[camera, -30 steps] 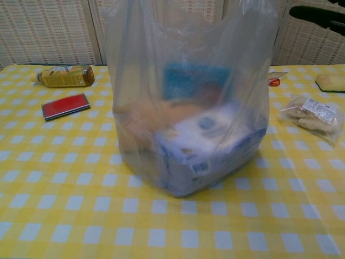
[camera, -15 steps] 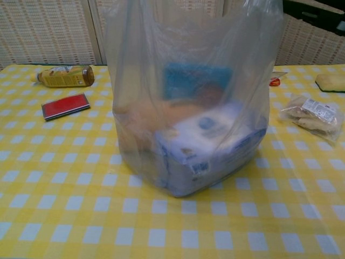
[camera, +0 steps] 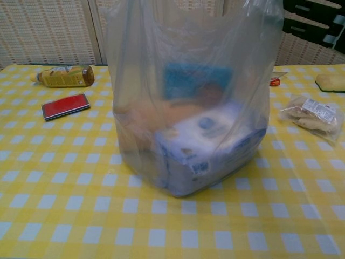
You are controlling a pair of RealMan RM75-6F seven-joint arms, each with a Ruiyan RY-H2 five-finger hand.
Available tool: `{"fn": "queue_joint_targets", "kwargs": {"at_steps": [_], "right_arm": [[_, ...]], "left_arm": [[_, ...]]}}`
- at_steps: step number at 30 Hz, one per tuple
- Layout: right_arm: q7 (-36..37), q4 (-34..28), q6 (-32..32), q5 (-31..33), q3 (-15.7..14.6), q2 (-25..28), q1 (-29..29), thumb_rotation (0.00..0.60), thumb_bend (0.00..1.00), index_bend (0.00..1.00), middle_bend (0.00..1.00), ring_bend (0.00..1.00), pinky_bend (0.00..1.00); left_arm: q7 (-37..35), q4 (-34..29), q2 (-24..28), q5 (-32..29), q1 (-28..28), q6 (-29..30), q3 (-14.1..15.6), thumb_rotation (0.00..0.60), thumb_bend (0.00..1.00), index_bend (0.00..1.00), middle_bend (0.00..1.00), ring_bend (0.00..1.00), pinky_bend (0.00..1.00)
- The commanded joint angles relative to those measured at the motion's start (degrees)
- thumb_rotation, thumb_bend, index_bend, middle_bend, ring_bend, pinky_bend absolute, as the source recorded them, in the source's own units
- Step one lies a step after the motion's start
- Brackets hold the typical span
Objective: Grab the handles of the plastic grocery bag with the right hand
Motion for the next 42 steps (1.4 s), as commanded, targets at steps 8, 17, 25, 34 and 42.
{"fn": "queue_joint_targets", "kwargs": {"at_steps": [8, 17, 25, 34, 42], "right_arm": [[1.10, -0.16, -1.69, 0.53, 0.90, -0.51, 1.89, 0.600, 0.00, 0.00, 0.04, 0.04, 0.00], [0.34, -3.69, -5.89, 2.69, 3.04, 0.60, 5.06, 0.600, 0.00, 0.00, 0.04, 0.04, 0.00], [-2.53, -4.99, -10.39, 5.82, 5.38, -0.13, 7.30, 0.600, 0.00, 0.00, 0.04, 0.04, 0.00], [-3.16, -5.32, -16.88, 9.25, 8.99, -0.91, 11.38, 0.600, 0.00, 0.00, 0.03, 0.03, 0.00], [-3.75, -5.74, -20.97, 10.74, 11.32, -1.22, 14.34, 0.600, 0.00, 0.00, 0.03, 0.03, 0.00]], "left_arm": [[-0.35, 0.02, 0.15, 0.17, 0.09, 0.11, -0.02, 0.600, 0.17, 0.00, 0.00, 0.00, 0.00], [-0.88, 0.10, 0.34, 0.61, 0.27, 0.43, 0.08, 0.600, 0.17, 0.00, 0.00, 0.00, 0.00], [-1.49, 0.24, 0.54, 0.83, 0.31, 0.53, 0.10, 0.600, 0.17, 0.00, 0.00, 0.00, 0.00], [-2.38, 0.47, 0.79, 0.74, 0.27, 0.30, 0.07, 0.600, 0.17, 0.00, 0.00, 0.00, 0.00], [-3.03, 0.42, 1.11, 0.49, 0.87, 1.36, -0.17, 0.600, 0.17, 0.00, 0.00, 0.00, 0.00]]}}
